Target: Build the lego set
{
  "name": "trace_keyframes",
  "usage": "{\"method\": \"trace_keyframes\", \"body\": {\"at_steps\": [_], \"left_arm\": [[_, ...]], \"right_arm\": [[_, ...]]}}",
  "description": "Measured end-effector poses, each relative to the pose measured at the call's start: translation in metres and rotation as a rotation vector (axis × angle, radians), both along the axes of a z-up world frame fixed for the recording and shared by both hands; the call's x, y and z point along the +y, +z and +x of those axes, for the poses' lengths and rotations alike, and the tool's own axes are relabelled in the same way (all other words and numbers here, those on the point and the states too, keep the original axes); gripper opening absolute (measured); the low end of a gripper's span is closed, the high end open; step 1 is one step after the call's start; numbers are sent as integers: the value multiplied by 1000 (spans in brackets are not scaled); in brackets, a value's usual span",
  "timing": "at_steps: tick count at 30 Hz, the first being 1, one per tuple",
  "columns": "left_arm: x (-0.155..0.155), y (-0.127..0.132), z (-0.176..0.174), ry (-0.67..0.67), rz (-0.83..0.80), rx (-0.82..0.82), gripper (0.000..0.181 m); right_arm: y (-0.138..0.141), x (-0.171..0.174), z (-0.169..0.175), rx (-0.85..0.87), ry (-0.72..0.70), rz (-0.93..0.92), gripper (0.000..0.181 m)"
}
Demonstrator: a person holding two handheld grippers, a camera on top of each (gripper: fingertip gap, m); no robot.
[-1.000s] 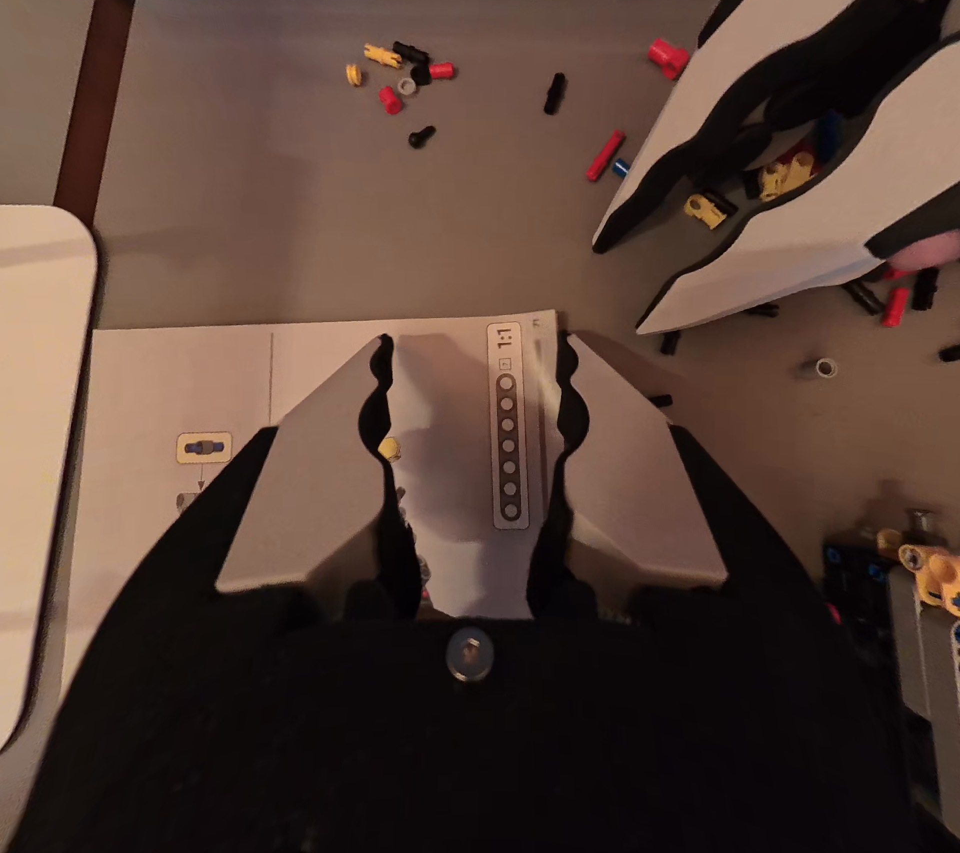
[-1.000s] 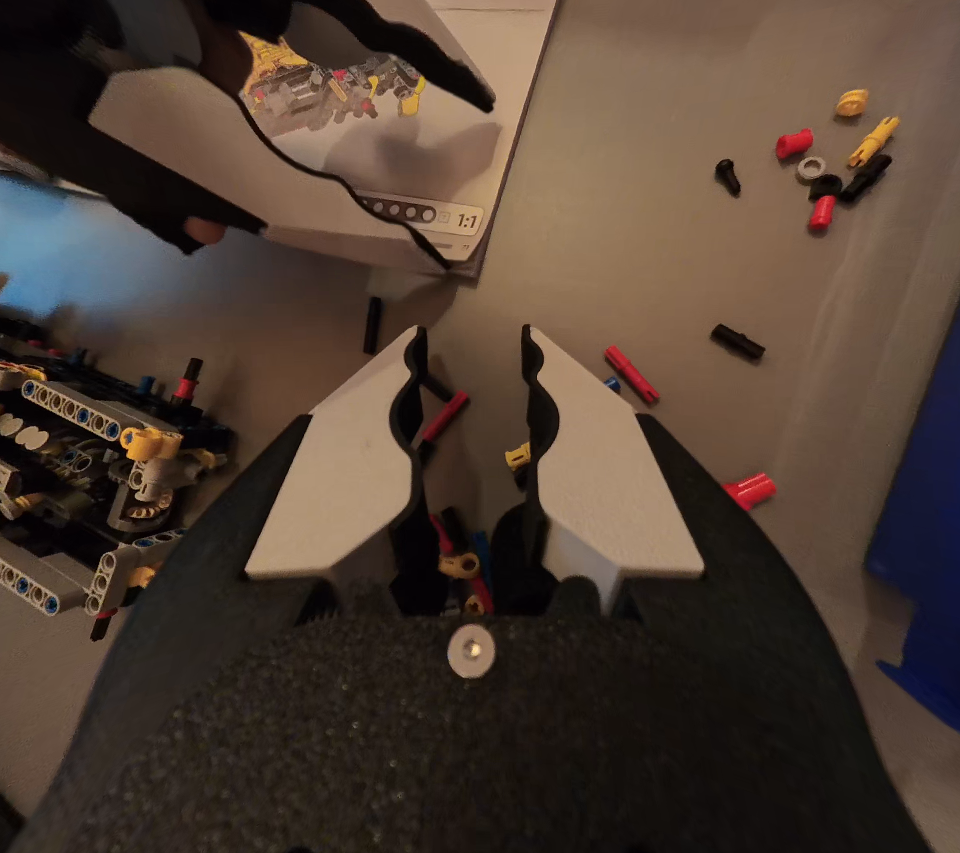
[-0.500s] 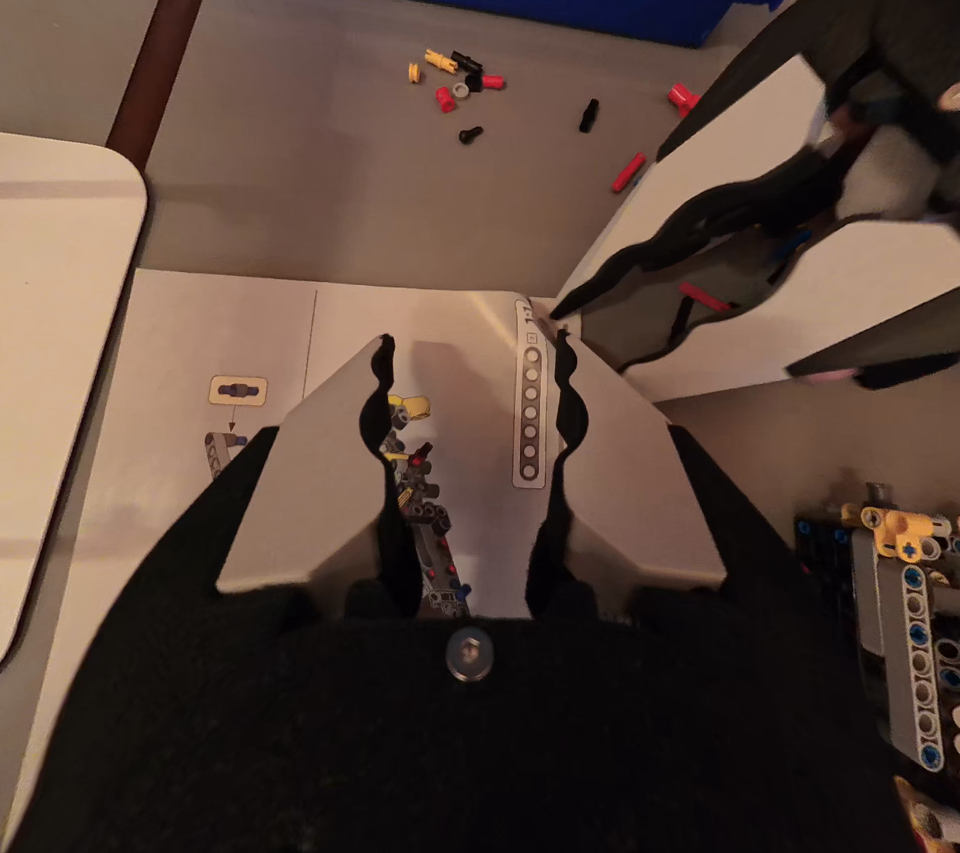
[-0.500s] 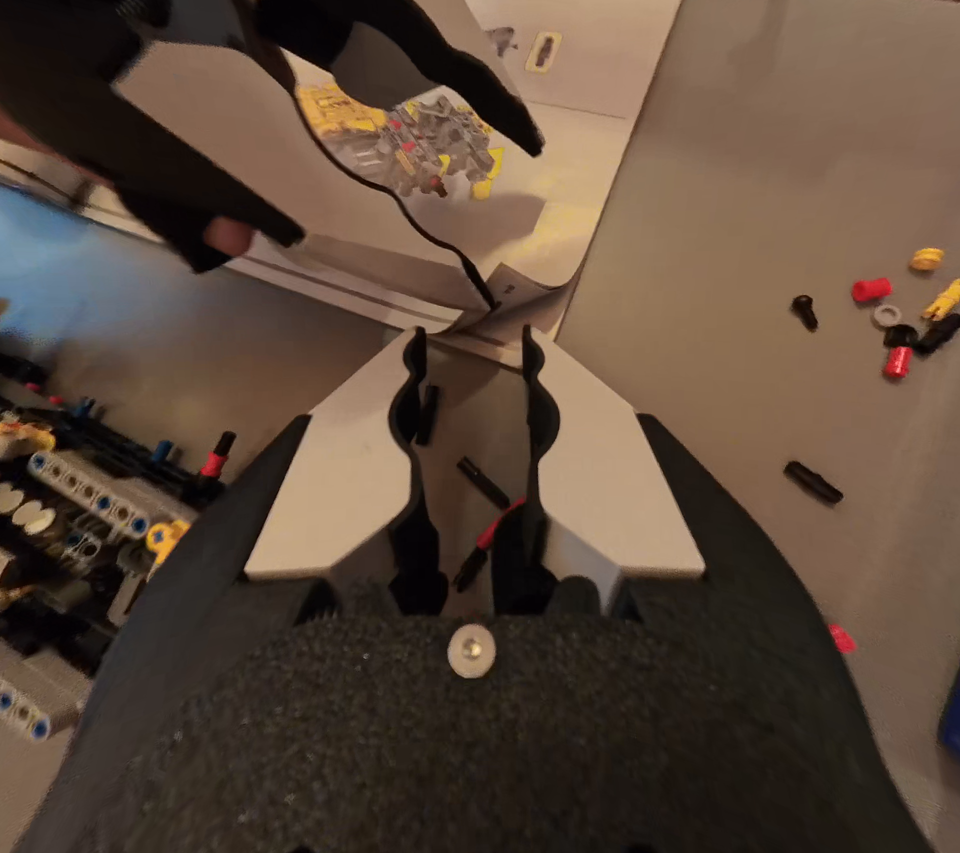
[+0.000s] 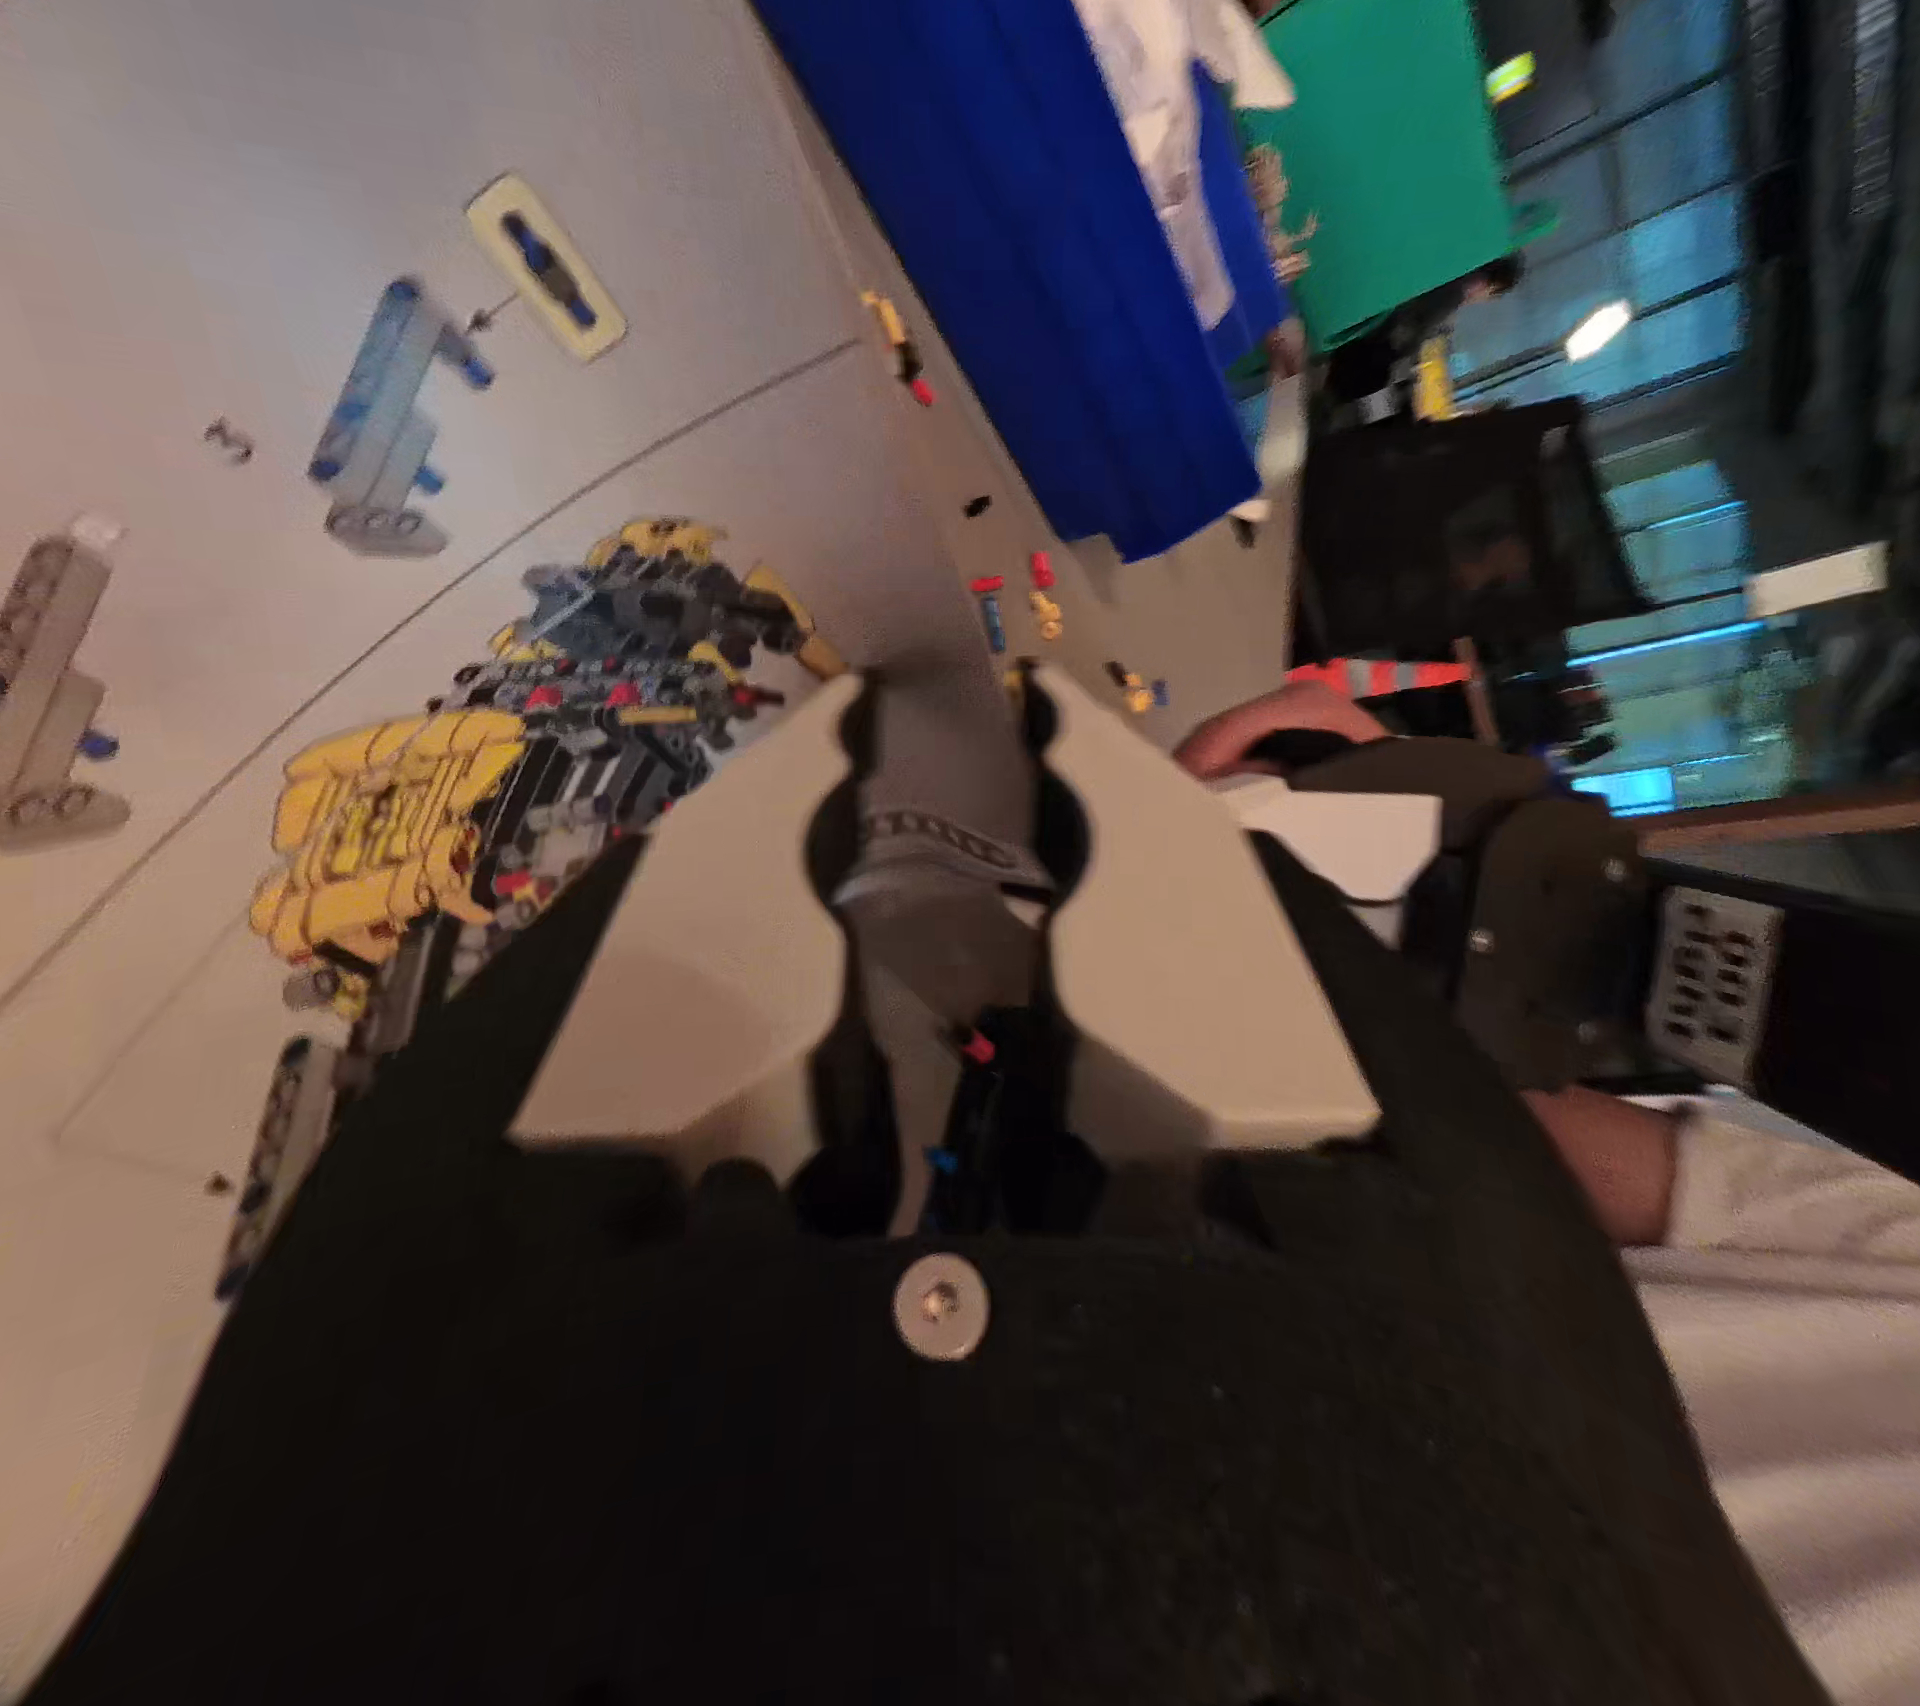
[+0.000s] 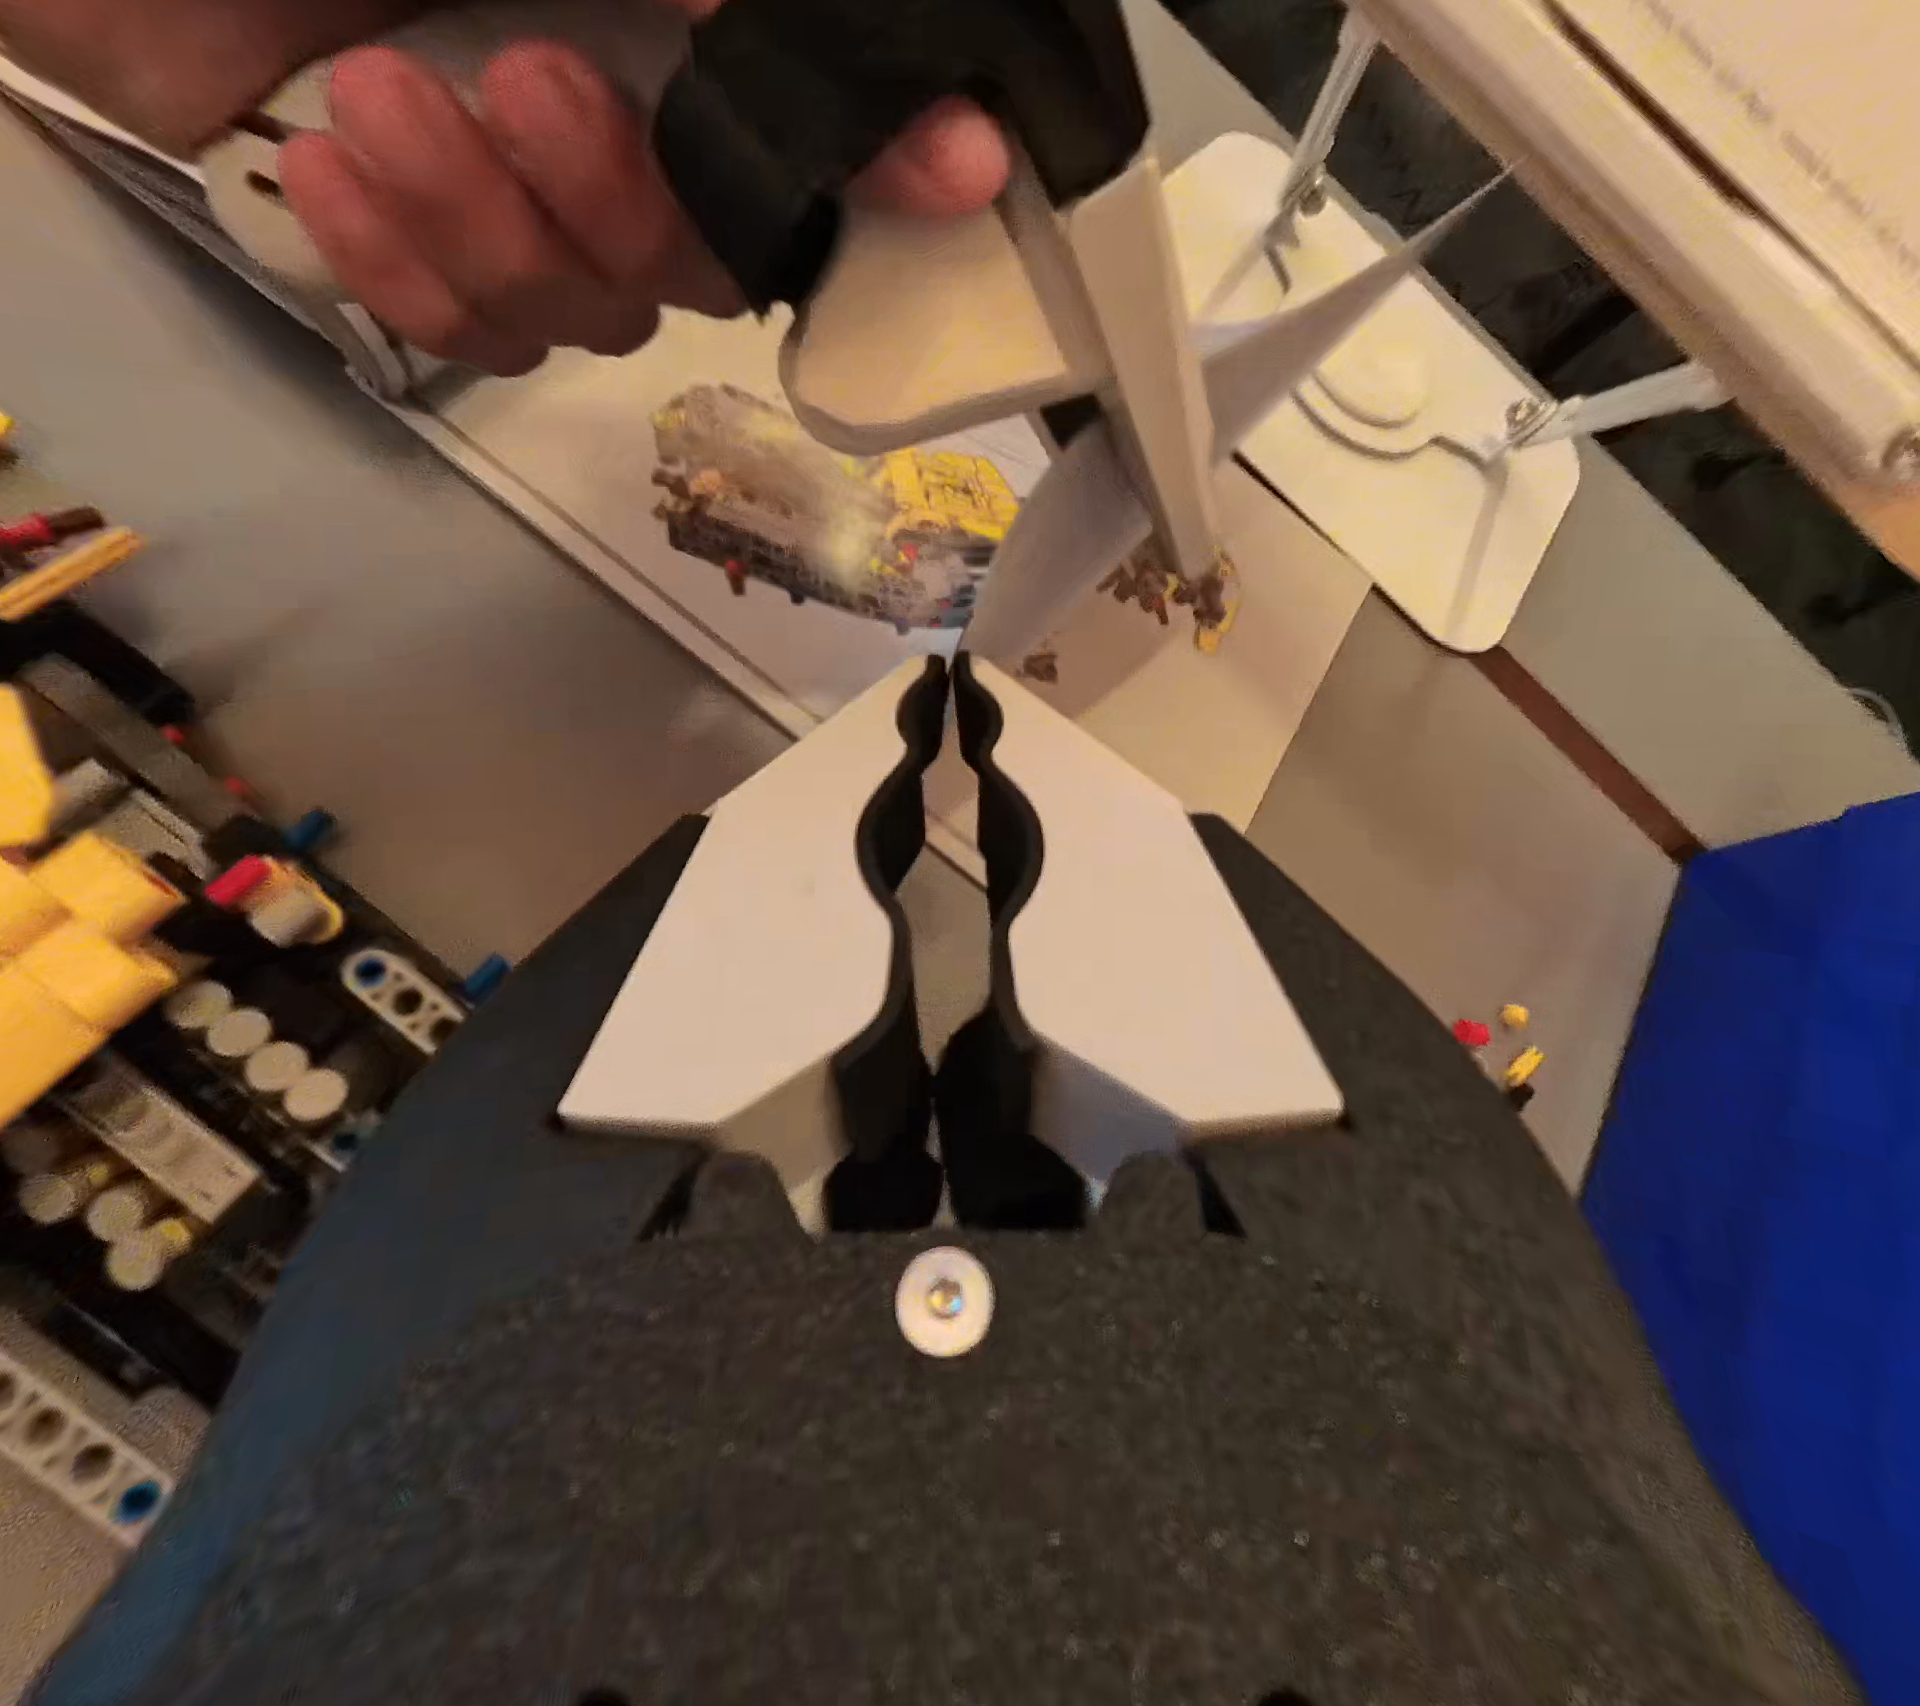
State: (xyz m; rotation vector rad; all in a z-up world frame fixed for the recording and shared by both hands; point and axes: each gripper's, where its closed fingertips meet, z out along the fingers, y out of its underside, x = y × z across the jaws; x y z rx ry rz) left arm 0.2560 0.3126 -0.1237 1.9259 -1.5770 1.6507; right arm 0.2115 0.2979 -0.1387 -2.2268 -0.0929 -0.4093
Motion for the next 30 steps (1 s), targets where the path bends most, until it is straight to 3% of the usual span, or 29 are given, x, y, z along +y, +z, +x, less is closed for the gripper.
{"method": "trace_keyframes", "body": {"at_steps": [1,2,4,7,8,10,12,15,21,26,30], "left_arm": [[5,4,-7,12,-37,2,7],[12,5,-14,34,-44,-4,0],[28,6,-26,81,-17,-49,0],[32,22,-47,56,-120,-111,0],[32,27,-53,55,-159,-127,0],[34,34,-60,67,-212,-157,0],[35,40,-65,74,-268,-177,0],[34,49,-75,52,-338,-214,10],[34,57,-90,30,-291,-303,14],[37,52,-92,56,-269,-313,14],[48,46,-94,102,-269,-295,0]], "right_arm": [[2,3,-5,-3,7,-5,1],[3,6,-14,34,44,-5,5],[12,9,-27,177,106,9,42],[48,24,-27,484,165,174,67],[51,34,-22,560,173,200,72],[32,52,-18,647,181,115,87],[28,68,-35,773,248,92,82],[25,75,-37,722,255,106,50],[31,71,-46,870,338,154,44],[29,69,-45,887,350,156,40],[32,67,-42,942,346,183,37]]}}
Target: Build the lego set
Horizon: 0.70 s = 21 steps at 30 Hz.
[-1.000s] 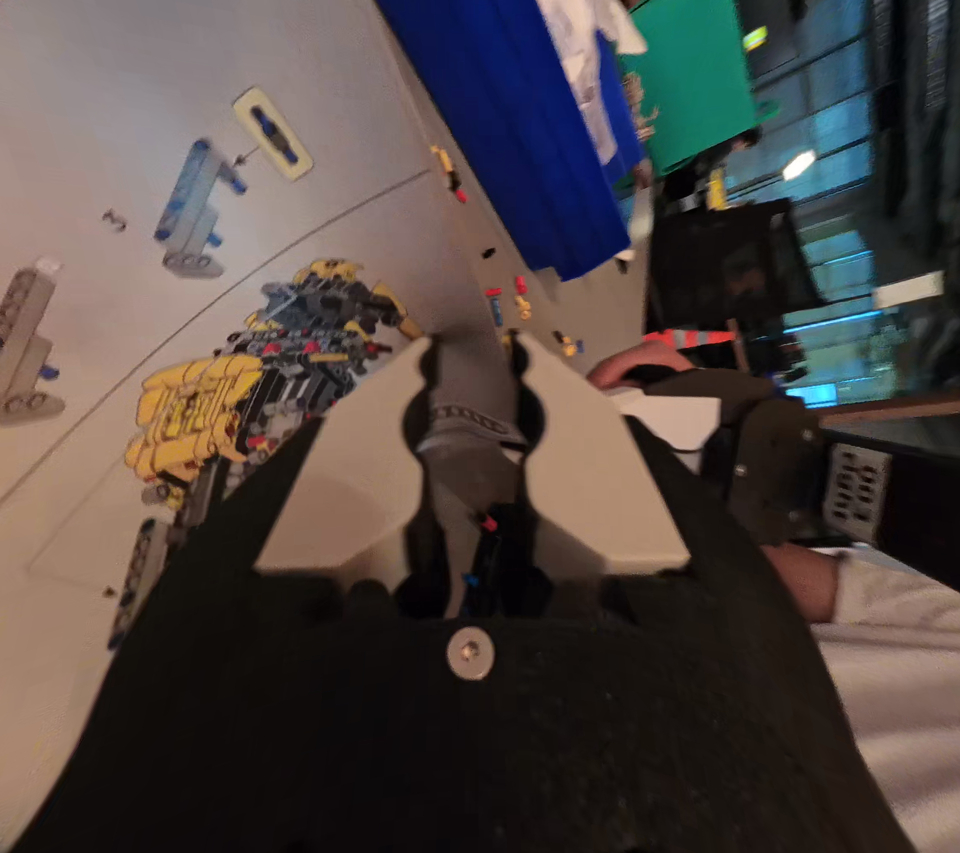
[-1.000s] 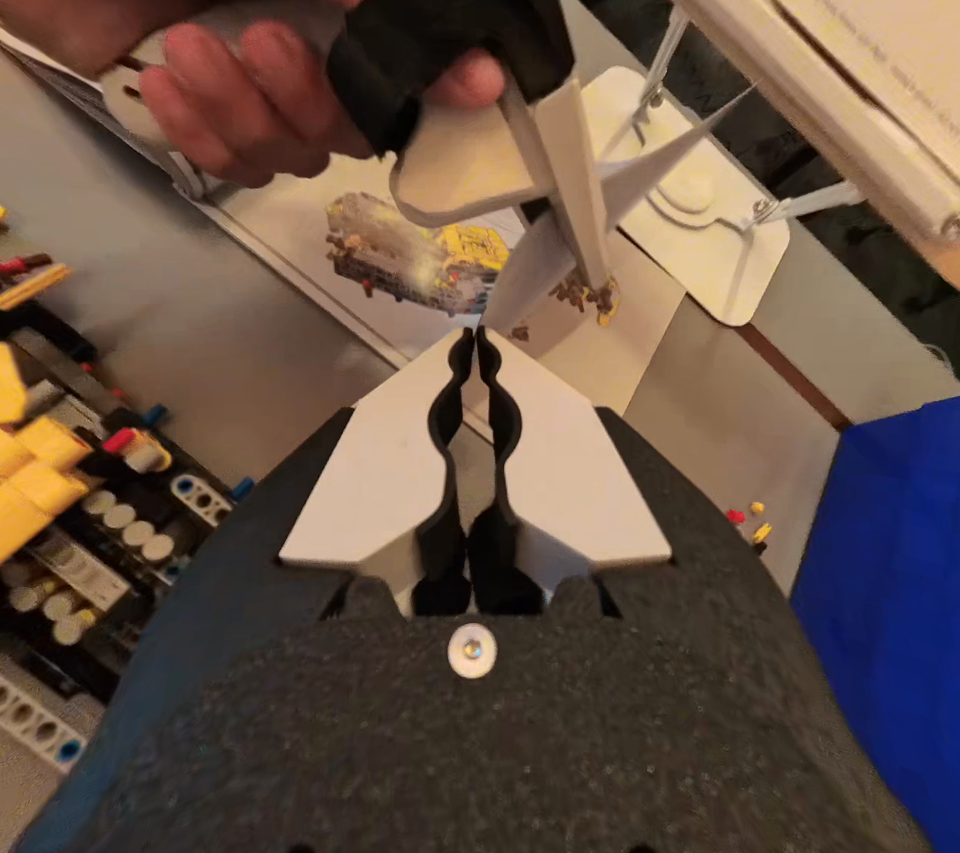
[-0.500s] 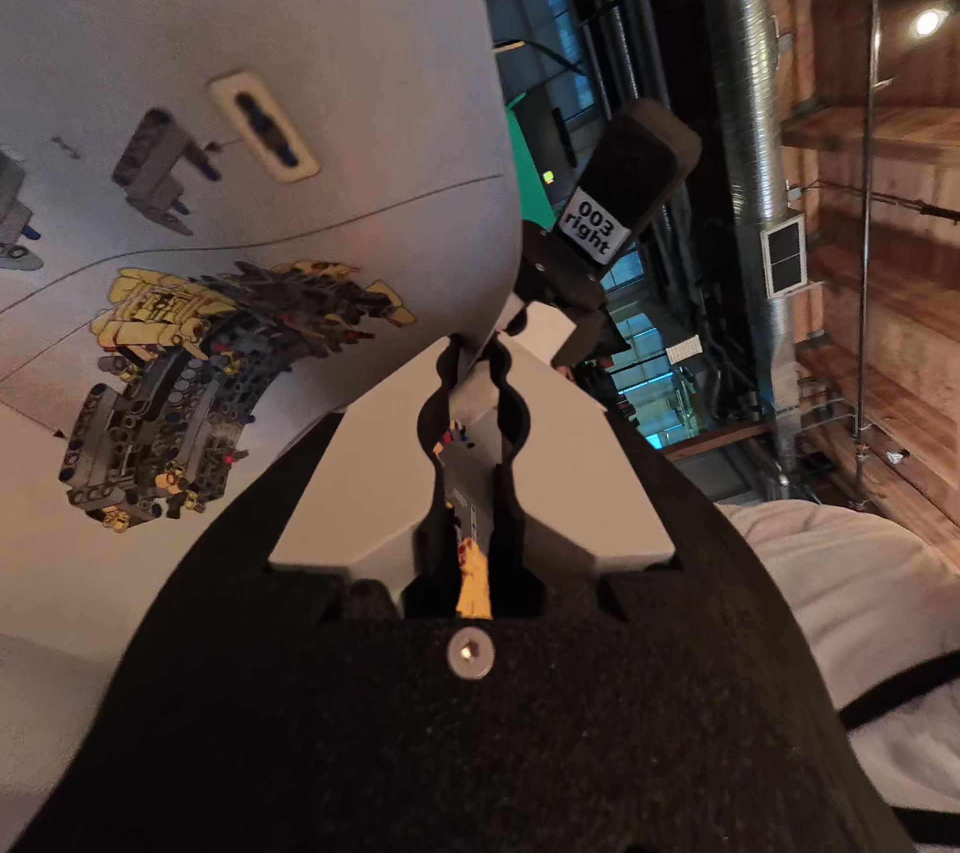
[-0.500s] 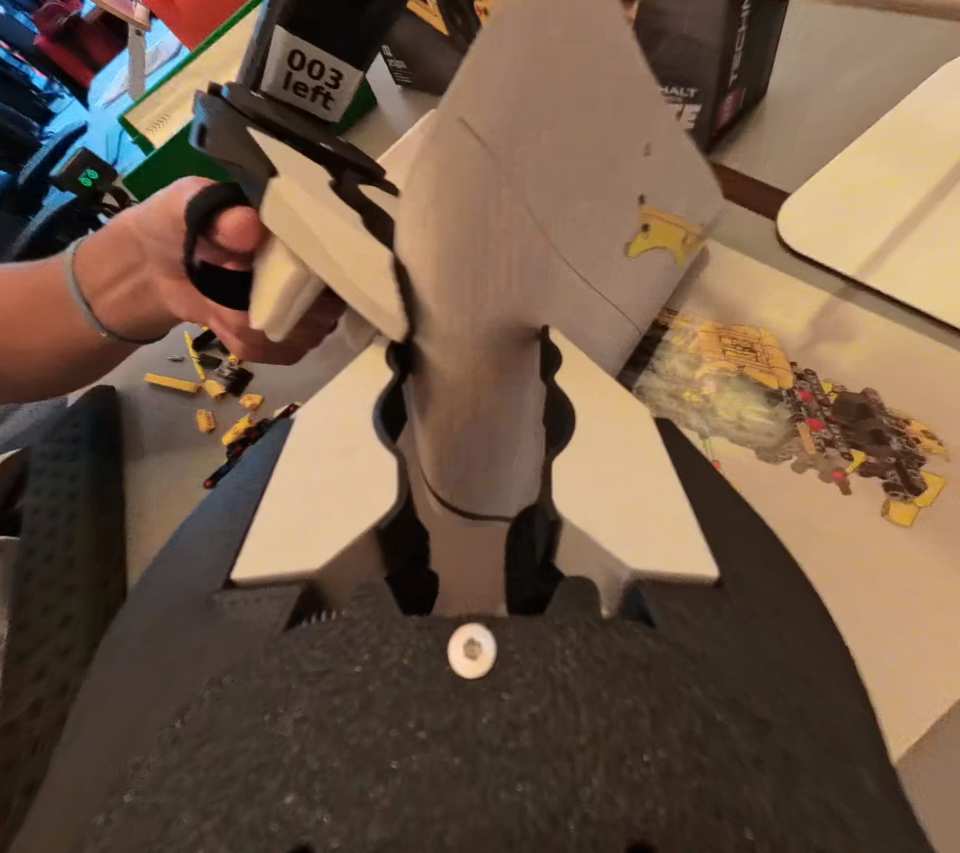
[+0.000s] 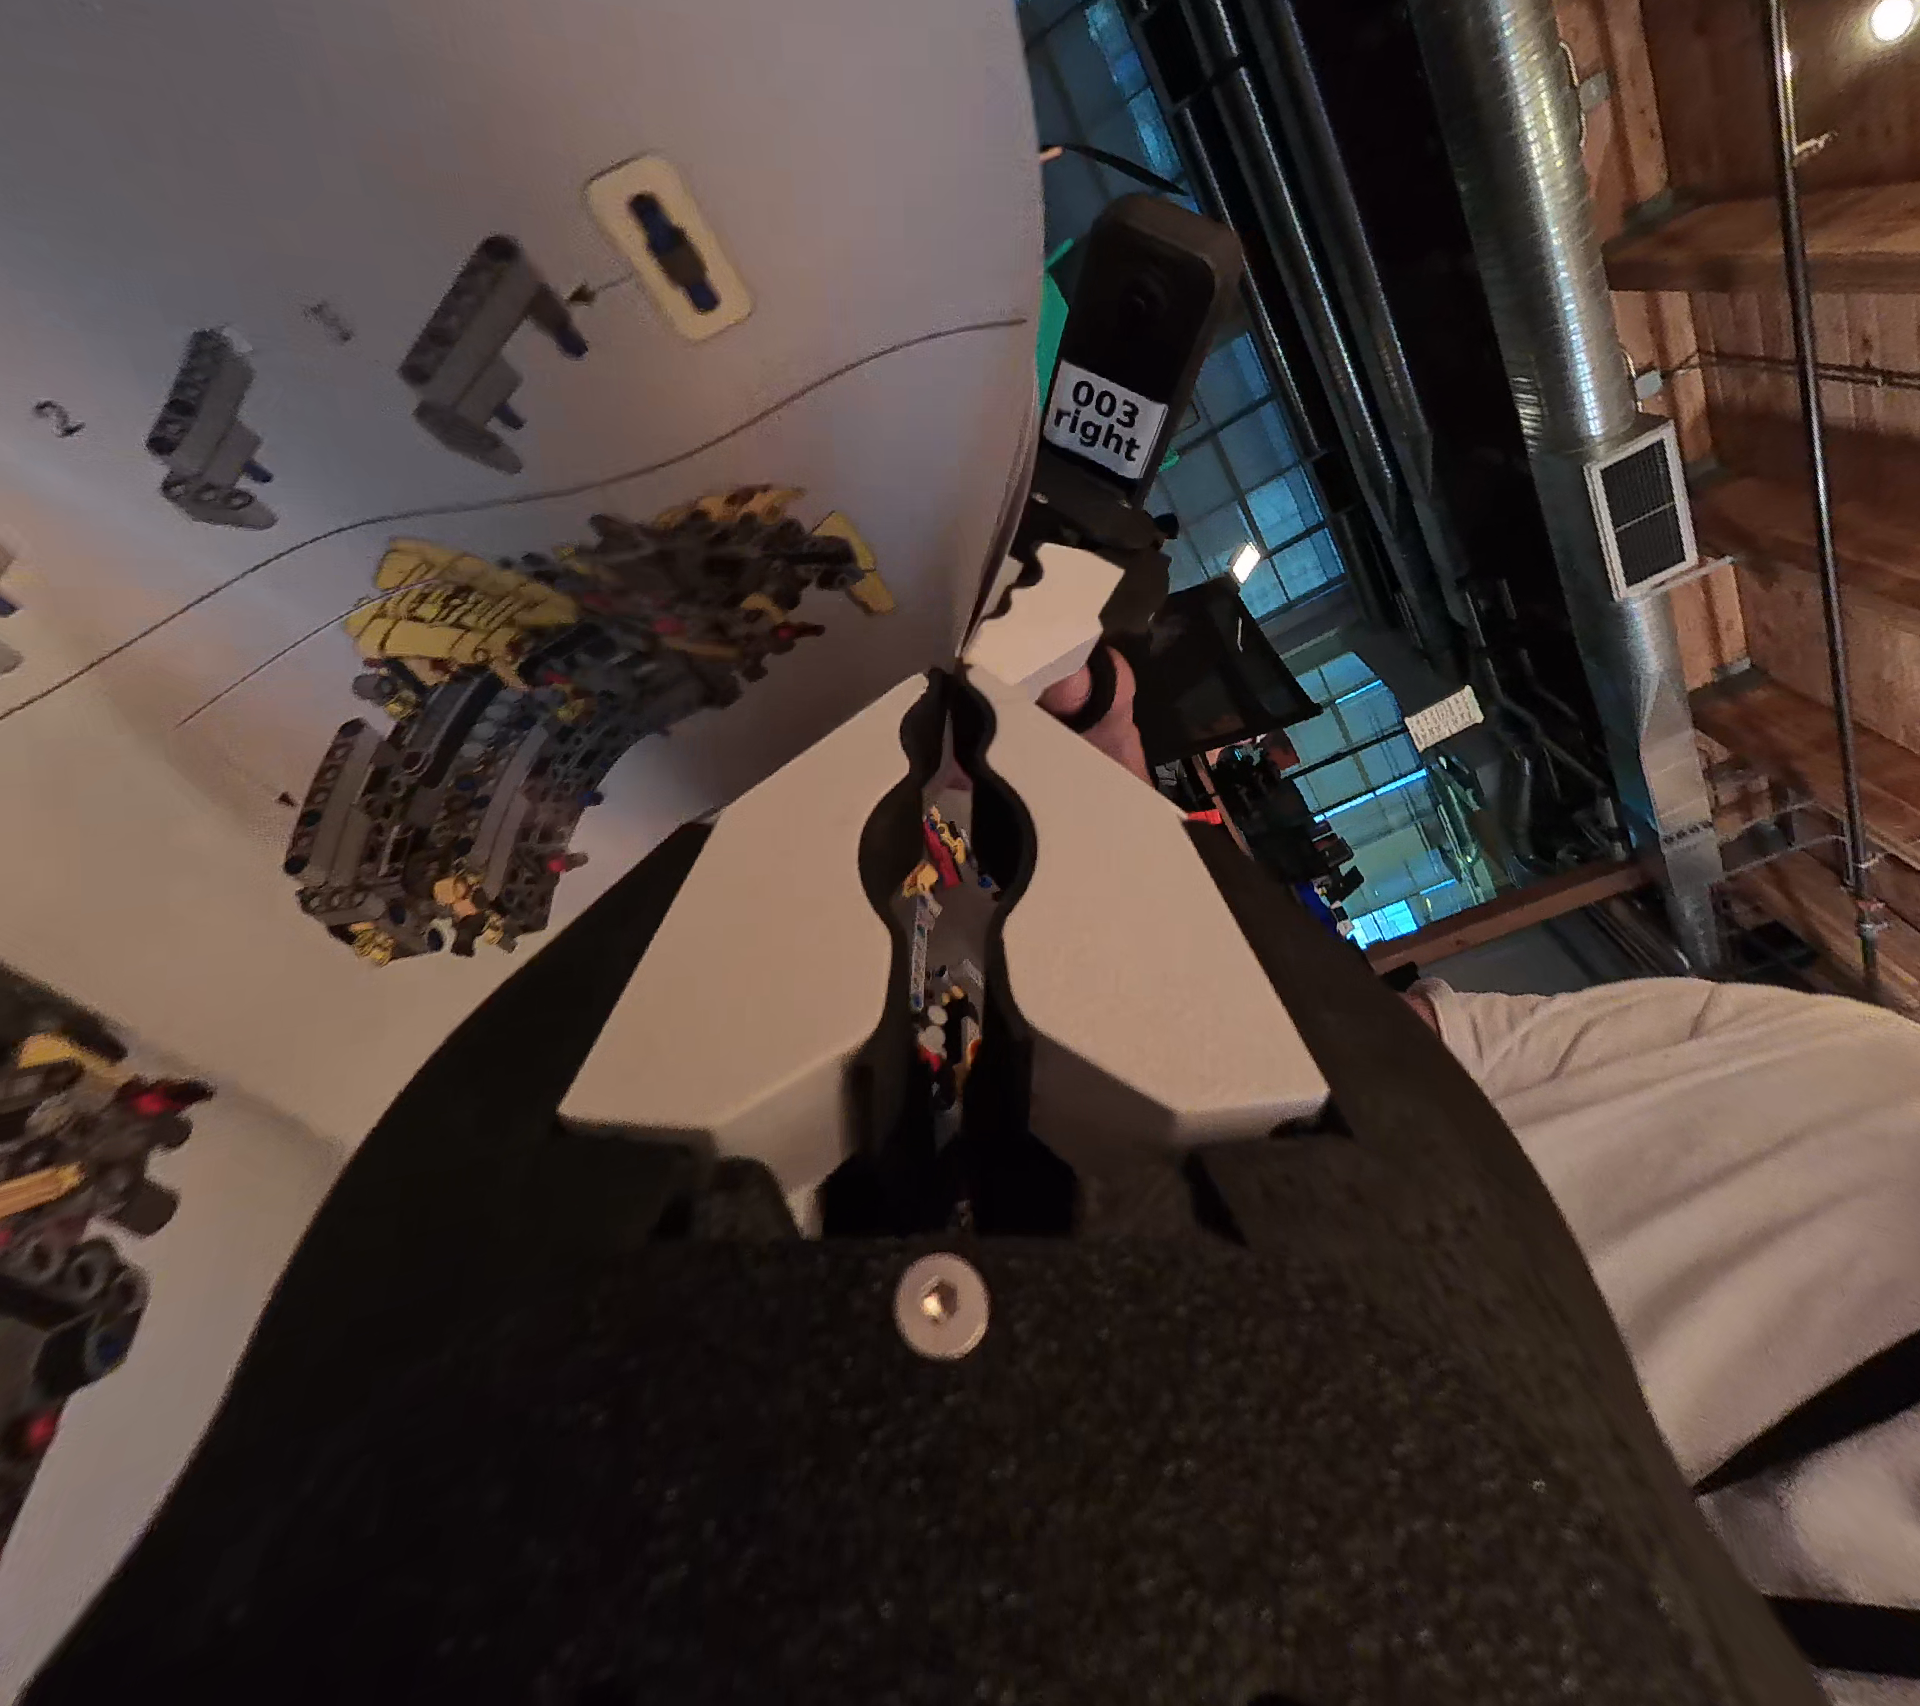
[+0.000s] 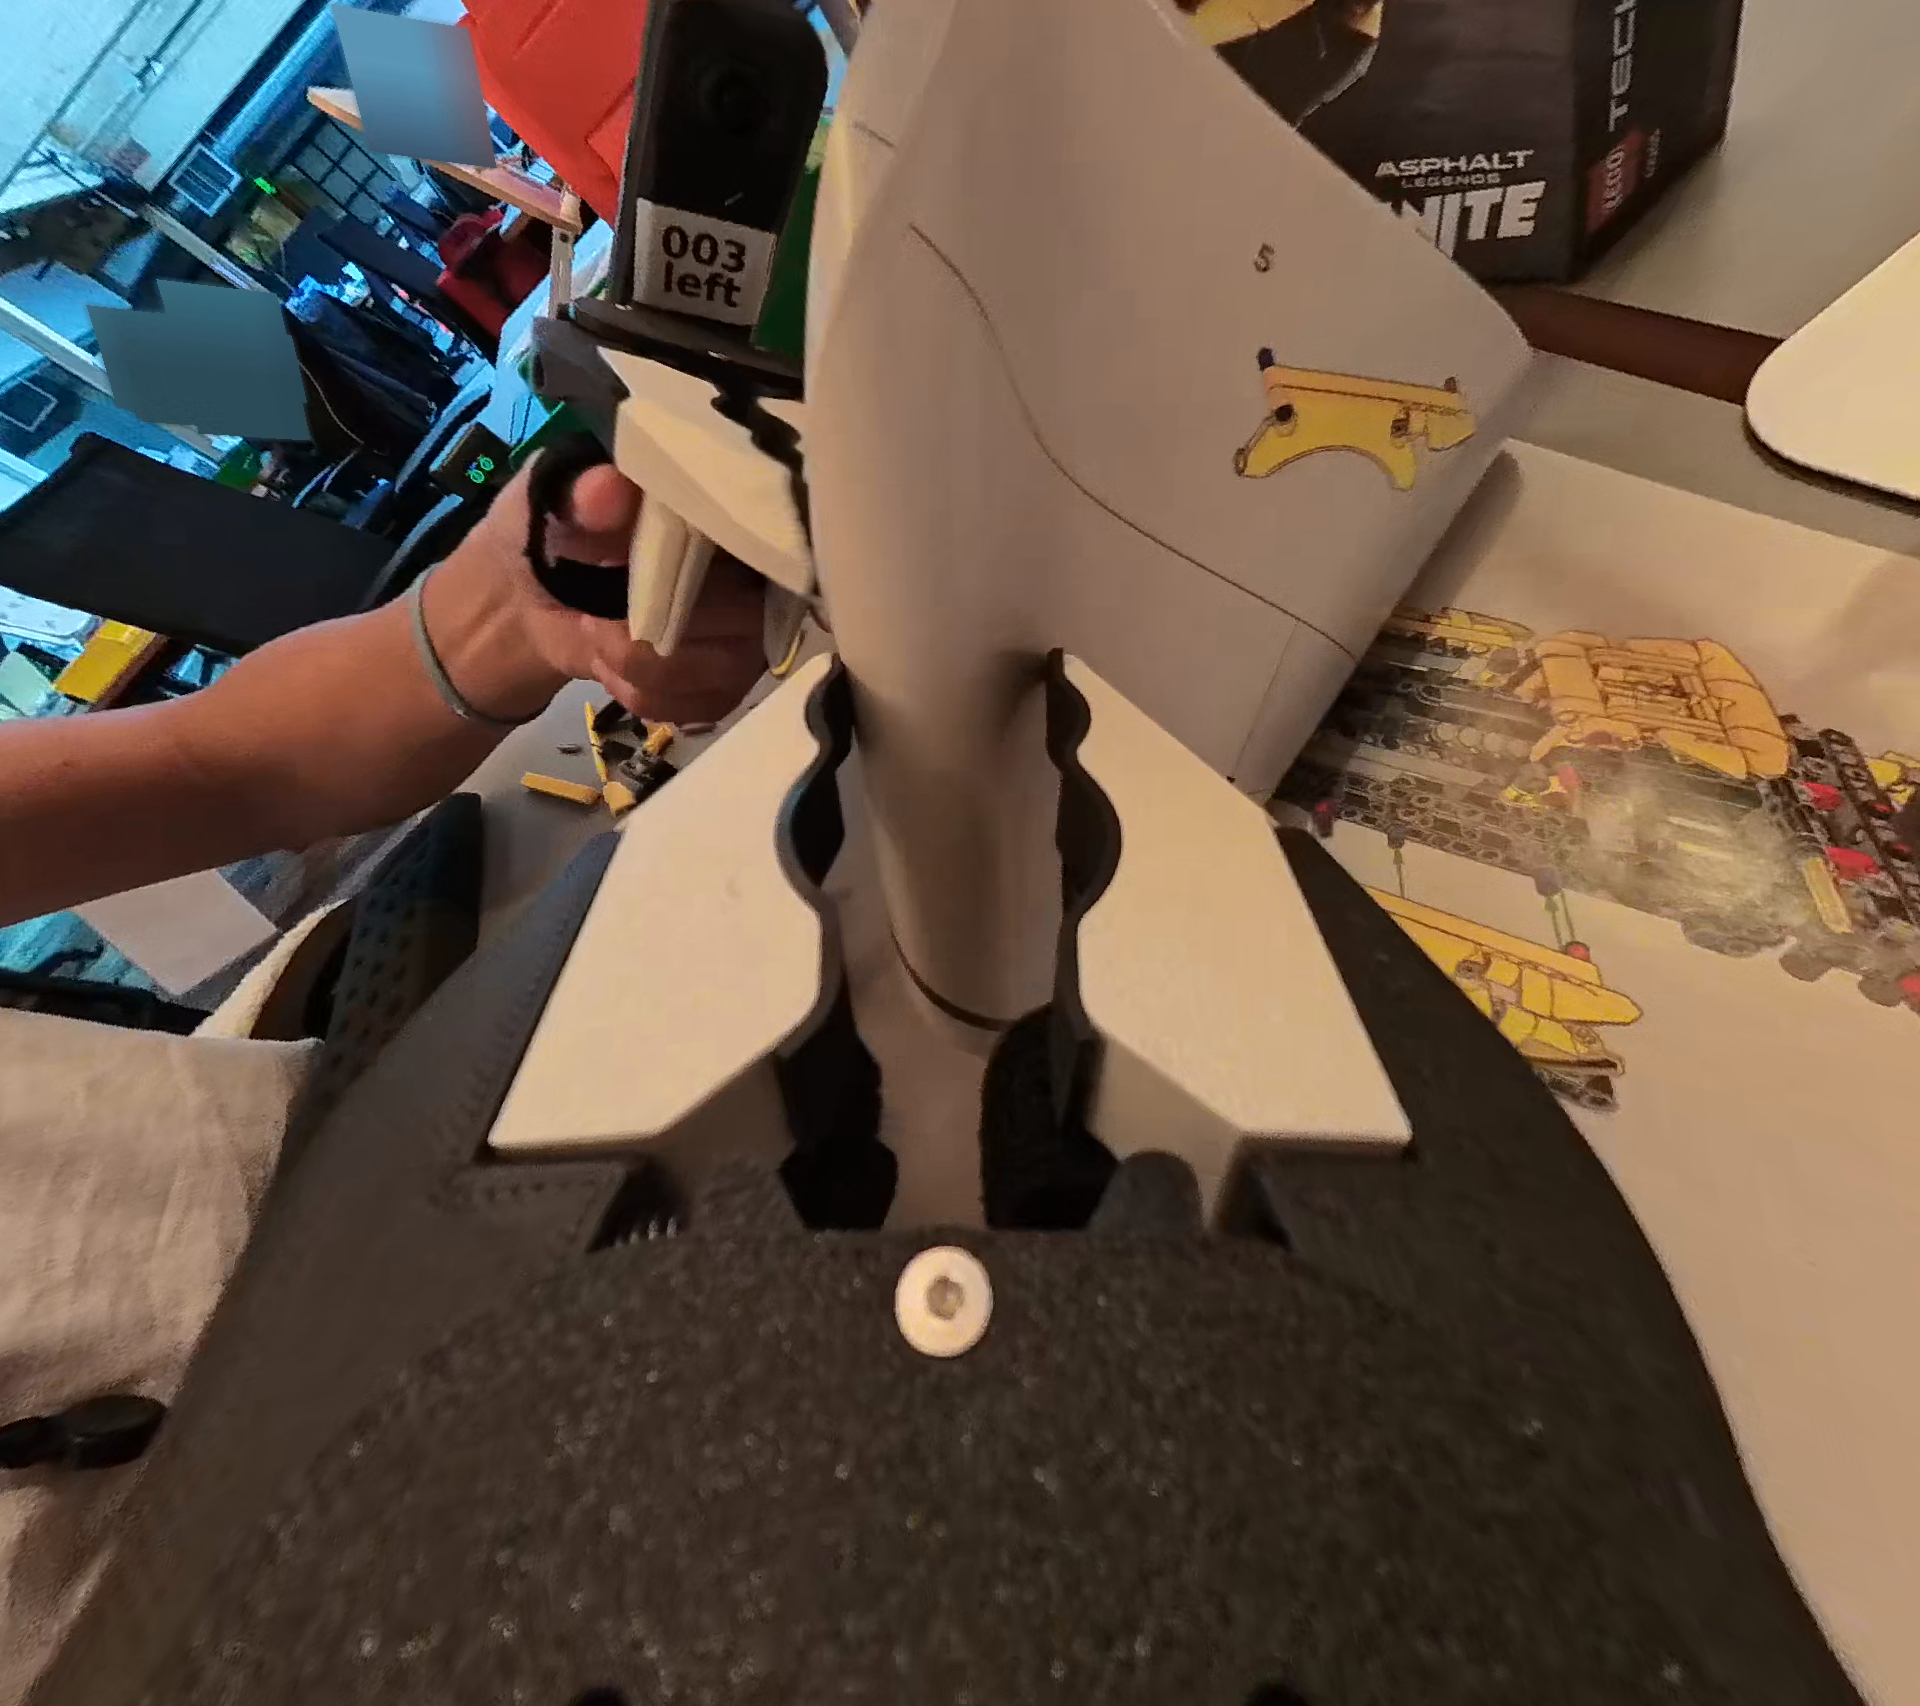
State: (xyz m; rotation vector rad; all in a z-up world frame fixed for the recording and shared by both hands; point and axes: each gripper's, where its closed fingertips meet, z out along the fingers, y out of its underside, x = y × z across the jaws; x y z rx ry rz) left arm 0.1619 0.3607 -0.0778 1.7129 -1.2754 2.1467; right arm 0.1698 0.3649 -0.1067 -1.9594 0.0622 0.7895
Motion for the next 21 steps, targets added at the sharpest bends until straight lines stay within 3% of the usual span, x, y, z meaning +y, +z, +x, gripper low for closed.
{"method": "trace_keyframes", "body": {"at_steps": [5,9,12,15,19,21], "left_arm": [[25,-17,-26,56,53,106,0],[78,-35,-79,144,155,237,0],[133,-47,-123,246,220,345,0],[170,-60,-160,303,277,437,0],[189,-68,-182,324,304,491,0],[193,-70,-186,323,332,512,0]], "right_arm": [[-10,-20,40,-29,-115,-72,45],[-15,-58,103,-334,-354,-241,48],[1,-70,114,-533,-426,-280,48],[1,-39,63,-508,-248,-218,45],[-35,4,-19,-523,141,-214,29],[-30,19,-70,-383,376,-97,28]]}}
